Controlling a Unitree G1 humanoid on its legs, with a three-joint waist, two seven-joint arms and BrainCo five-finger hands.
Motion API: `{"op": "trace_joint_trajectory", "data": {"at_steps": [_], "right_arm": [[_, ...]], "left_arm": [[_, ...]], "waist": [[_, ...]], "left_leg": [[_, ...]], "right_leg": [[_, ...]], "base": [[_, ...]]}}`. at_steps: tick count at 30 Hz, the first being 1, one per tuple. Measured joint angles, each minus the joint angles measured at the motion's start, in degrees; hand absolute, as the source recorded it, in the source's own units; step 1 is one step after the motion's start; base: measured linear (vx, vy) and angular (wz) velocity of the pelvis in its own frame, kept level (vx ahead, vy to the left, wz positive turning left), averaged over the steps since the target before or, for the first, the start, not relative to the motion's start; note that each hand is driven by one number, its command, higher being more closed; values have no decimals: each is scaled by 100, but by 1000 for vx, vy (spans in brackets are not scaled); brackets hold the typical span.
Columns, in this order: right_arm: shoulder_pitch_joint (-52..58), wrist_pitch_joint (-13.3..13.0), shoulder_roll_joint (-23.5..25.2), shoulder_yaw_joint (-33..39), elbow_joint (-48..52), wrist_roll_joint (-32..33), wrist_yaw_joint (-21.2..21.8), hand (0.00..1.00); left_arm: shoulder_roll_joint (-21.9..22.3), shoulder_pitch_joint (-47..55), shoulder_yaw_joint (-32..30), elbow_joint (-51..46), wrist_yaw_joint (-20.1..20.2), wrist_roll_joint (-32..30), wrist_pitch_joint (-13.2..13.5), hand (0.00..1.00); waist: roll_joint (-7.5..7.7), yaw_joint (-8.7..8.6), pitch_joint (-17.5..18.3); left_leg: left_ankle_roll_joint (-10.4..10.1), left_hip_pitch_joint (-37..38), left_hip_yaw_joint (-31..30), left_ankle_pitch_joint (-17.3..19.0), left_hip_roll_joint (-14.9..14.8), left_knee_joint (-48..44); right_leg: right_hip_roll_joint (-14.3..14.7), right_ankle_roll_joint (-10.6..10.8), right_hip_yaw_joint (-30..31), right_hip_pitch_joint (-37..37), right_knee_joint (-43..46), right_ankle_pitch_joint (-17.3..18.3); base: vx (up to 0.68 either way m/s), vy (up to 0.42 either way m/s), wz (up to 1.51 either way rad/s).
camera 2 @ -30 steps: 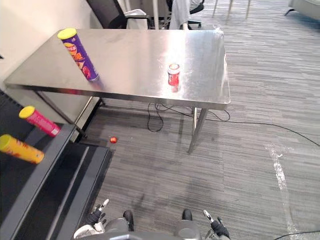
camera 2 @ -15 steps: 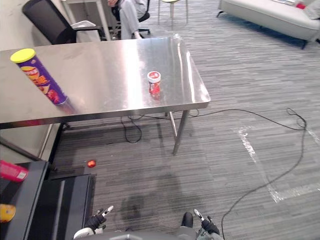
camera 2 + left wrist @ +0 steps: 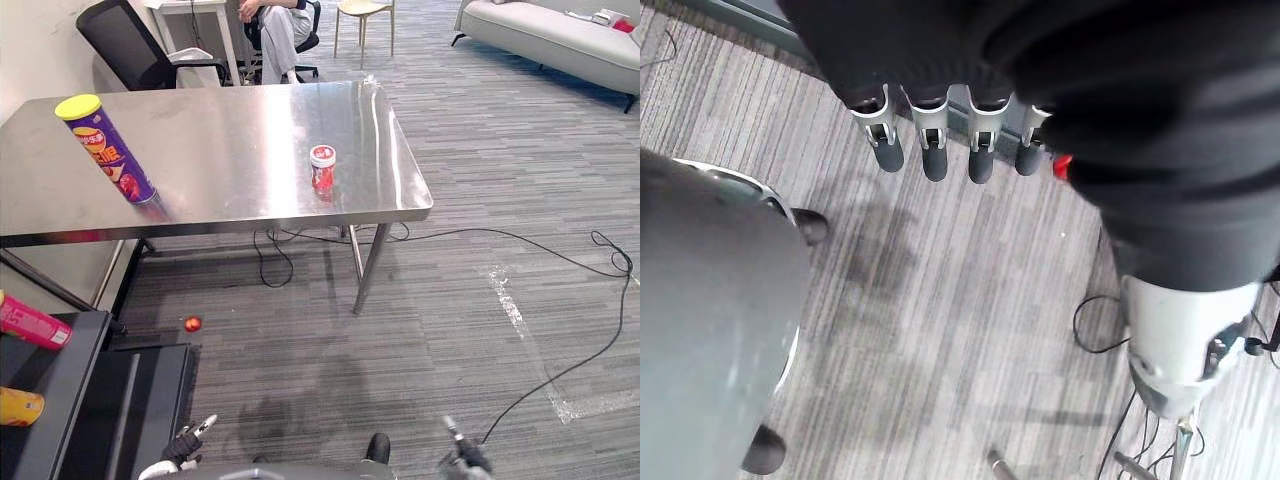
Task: Put the gum and the chips on the shelf.
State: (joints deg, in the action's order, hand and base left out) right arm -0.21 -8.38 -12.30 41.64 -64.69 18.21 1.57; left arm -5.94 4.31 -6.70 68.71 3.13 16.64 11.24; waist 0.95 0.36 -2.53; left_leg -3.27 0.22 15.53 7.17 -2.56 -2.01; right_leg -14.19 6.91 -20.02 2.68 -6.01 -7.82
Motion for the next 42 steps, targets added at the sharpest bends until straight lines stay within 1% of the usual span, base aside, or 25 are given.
{"op": "trace_joint_trajectory", "data": {"at_steps": [1, 3, 4, 5, 6, 8, 9, 10, 13, 15, 18, 21, 23, 25, 27, 29, 32, 34, 35, 37, 38, 39, 41, 42], "right_arm": [[-20, -8, -121, 3, 268, 0, -46, 0], [51, -53, -312, -288, 1533, -25, -262, 0], [62, -67, -340, -368, 1901, -47, -338, 0], [62, -134, -352, -418, 2638, -79, -457, 0], [65, -227, -353, -433, 3137, -108, -525, 0], [23, -330, -353, -446, 4110, -242, -711, 0], [20, -363, -353, -471, 4358, -272, -760, 0], [19, -442, -351, -578, 4884, -460, -874, 0], [27, -484, -340, -679, 5563, -770, -953, 0], [25, -486, -339, -707, 5765, -899, -1019, 0], [20, -493, -335, -917, 6145, -944, -1085, 0], [-11, -502, -338, -1158, 6470, -948, -1058, 0], [-156, -579, -362, -1393, 6557, -946, -964, 0], [-341, -596, -390, -1577, 6548, -941, -909, 0], [-661, -600, -696, -1964, 6340, -937, -842, 0], [-921, -604, -855, -2170, 6182, -932, -821, 0], [-1455, -605, -1058, -2427, 5645, -908, -811, 0], [-1919, -597, -1185, -2609, 5120, -839, -865, 0], [-2048, -592, -1210, -2672, 4988, -807, -873, 0], [-2624, -550, -1231, -2961, 4466, -783, -885, 0], [-2767, -532, -1240, -3053, 4335, -763, -887, 0], [-3060, -457, -1269, -3214, 4093, -699, -882, 0], [-3457, -419, -1364, -3382, 3728, -687, -886, 0], [-3673, -396, -1427, -3429, 3512, -682, -889, 0]], "left_arm": [[-1, 32, 1, -54, 2, 1, 2, 0], [-1, 69, 5, -102, 6, 14, 29, 0], [0, 80, 7, -115, 6, 17, 41, 0], [6, 124, 16, -192, 7, 17, 65, 0], [13, 186, 20, -294, 7, 32, 73, 0], [16, 255, 20, -394, 8, 82, 115, 0], [16, 263, 23, -413, 9, 100, 117, 0], [18, 303, 33, -467, 8, 116, 116, 0], [17, 341, 37, -526, 32, 126, 120, 0], [18, 388, 36, -557, 42, 128, 134, 0], [17, 397, 32, -557, 48, 127, 136, 0], [9, 398, 45, -569, 45, 127, 137, 0], [2, 399, 70, -613, 42, 133, 143, 0], [-6, 399, 81, -650, 42, 137, 142, 0], [-7, 397, 111, -734, 43, 144, 142, 0], [-44, 392, 198, -775, 42, 242, 143, 0], [-72, 329, 245, -795, 13, 268, 147, 0], [-80, 219, 307, -810, -29, 295, 143, 0], [-78, 205, 310, -823, -36, 295, 145, 0], [-89, 154, 307, -839, -57, 321, 158, 0], [-95, 148, 305, -840, -61, 337, 160, 0], [-114, 127, 302, -845, -68, 348, 180, 0], [-133, 60, 298, -849, -90, 352, 196, 0], [-144, 22, 297, -858, -111, 352, 199, 0]], "waist": [[3, -5, 2], [3, -27, 1], [5, -34, 2], [8, -41, 2], [11, -39, 4], [22, -19, 10], [22, -15, 10], [29, -16, 13], [69, -17, 43], [85, -15, 59], [87, -20, 57], [89, -20, 57], [100, -20, 48], [106, -13, 42], [100, 3, -61], [92, 11, -136], [82, 16, -303], [38, 127, -466], [29, 147, -496], [-18, 160, -688], [-19, 166, -717], [-15, 196, -784], [-9, 266, -922], [2, 336, -1007]], "left_leg": [[0, 0, -16, 0, 0, 4], [-3, 6, -21, 2, -10, 38], [-4, 8, -20, 3, -15, 43], [-7, 6, -19, 4, -23, 52], [-7, 2, -19, 5, -28, 59], [-9, -11, -30, 6, -36, 68], [-9, -16, -34, 6, -35, 69], [-9, -24, -33, 6, -35, 74], [-7, -106, -54, 5, -34, 58], [-8, -108, -70, 5, -39, 54], [-8, -115, -82, 6, -43, 46], [-10, -205, -122, 20, -53, -22], [-11, -368, -156, 22, -74, -132], [-13, -496, -211, 23, -86, -234], [-17, -527, -238, 28, -105, -325], [-25, -591, -284, 40, -115, -403], [-28, -728, -369, 45, -118, -527], [-23, -874, -393, 42, -131, -636], [-16, -915, -400, 35, -131, -657], [-14, -990, -546, 34, -126, -734], [-14, -1015, -552, 34, -125, -742], [-13, -1073, -560, 34, -127, -778], [-13, -1128, -695, 35, -109, -826], [-13, -1134, -700, 34, -110, -828]], "right_leg": [[3, 0, 2, 2, 0, 0], [21, -1, 12, 16, 0, 0], [27, -2, 14, 17, 1, 1], [35, -3, 15, 26, 0, 1], [42, -8, 15, 32, 0, 5], [49, -8, 14, 44, 0, 5], [48, -8, 14, 48, 0, 5], [48, -7, 16, 59, 1, 5], [47, -6, 11, 122, 1, 4], [50, -6, 12, 113, 3, 3], [50, -4, 15, 120, 22, 2], [49, -1, 16, 165, 31, 0], [50, 0, 23, 322, 125, -1], [50, 0, 23, 397, 148, -1], [50, -1, 27, 406, 203, -2], [49, -1, 25, 416, 220, -2], [42, -2, 16, 478, 238, -5], [41, -11, 20, 584, 280, -14], [40, -17, 20, 617, 288, -22], [44, -16, -7, 632, 291, -66], [44, -20, -12, 653, 290, -74], [46, -24, -11, 696, 290, -100], [45, -27, -16, 716, 289, -131], [46, -40, -16, 717, 289, -148]], "base": [[45, 0, -1], [42, -5, -1], [0, 0, 0], [0, 0, 0], [0, 0, 0], [2, -6, 2], [0, 0, 0], [0, 0, 0], [2, -9, 3], [4, -7, 3], [0, 0, 0], [-31, -21, 4], [-49, -23, 4], [-63, -31, 6], [-87, -36, 3], [-103, -33, 6], [-113, -32, 8], [-108, -28, 4], [-62, -16, 5], [-35, -13, 7], [-20, -4, 4], [-8, 5, 3], [-2, 9, 4], [-2, 20, 7]]}}
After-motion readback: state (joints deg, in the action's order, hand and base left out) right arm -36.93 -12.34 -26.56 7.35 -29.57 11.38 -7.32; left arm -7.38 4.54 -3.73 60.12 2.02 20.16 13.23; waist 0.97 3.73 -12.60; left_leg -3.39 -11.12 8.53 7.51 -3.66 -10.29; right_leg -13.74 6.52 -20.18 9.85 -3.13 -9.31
